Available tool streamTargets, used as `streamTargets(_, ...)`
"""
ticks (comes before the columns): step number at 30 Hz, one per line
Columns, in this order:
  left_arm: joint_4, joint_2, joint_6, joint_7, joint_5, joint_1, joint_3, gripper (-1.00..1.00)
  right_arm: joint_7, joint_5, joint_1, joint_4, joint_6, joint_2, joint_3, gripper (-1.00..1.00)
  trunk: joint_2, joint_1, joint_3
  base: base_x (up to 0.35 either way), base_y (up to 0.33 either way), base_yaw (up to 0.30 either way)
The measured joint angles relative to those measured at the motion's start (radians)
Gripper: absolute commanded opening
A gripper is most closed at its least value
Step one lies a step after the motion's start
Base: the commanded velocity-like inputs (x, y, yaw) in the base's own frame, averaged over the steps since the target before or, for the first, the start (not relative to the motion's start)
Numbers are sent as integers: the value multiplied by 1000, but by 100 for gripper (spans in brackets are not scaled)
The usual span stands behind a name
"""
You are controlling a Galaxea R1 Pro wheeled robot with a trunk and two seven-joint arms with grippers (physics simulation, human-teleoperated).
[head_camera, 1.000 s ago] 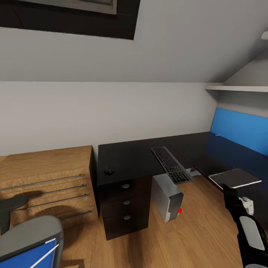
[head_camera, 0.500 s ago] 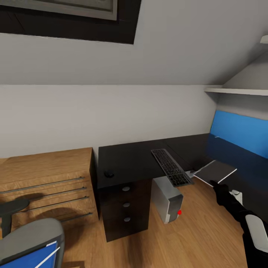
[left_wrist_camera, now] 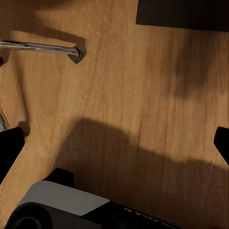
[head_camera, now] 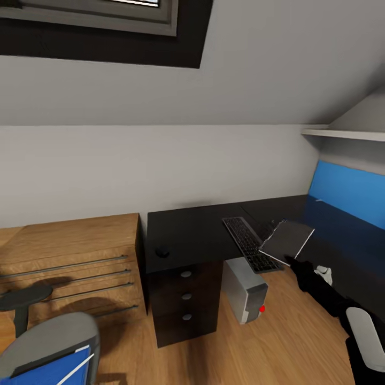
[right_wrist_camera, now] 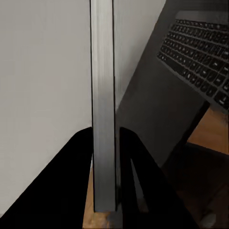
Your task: In the bedroom, organize the workspace by keeping the computer under the desk, ensuring the monitor is on the desk, placing the keyboard on the desk next to the monitor, placing the mouse on the desk next to the keyboard, moving the folder from the swivel chair onto the desk next to the mouse, stacking the notebook on top of the folder with the pen on top of the notebook, and positioning the swivel chair next to the desk.
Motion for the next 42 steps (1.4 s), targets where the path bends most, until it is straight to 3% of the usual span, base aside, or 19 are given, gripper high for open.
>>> streamTargets(2,0,0,0,0,0,0,0,100,41,10,1,0,35,-13,51,-100,14,-8,5,0,0,226)
streamTargets(3,0,0,0,0,0,0,0,100,93,22,2,0,58,-25,110,-100,21,-12,7,0,0,232)
streamTargets(5,-1,0,0,0,0,0,0,100,130,48,3,1,67,-33,158,-100,35,-19,11,0,0,234)
streamTargets(13,-2,0,-1,0,0,0,0,100,156,83,3,4,72,-37,260,-100,42,-23,7,0,0,235)
streamTargets(25,-3,0,0,0,0,0,0,100,157,103,3,46,69,-33,365,-100,42,-23,-5,0,0,224)
streamTargets(42,-3,0,0,0,0,0,-1,100,163,90,3,91,68,-30,389,-100,42,-23,-23,0,0,169)
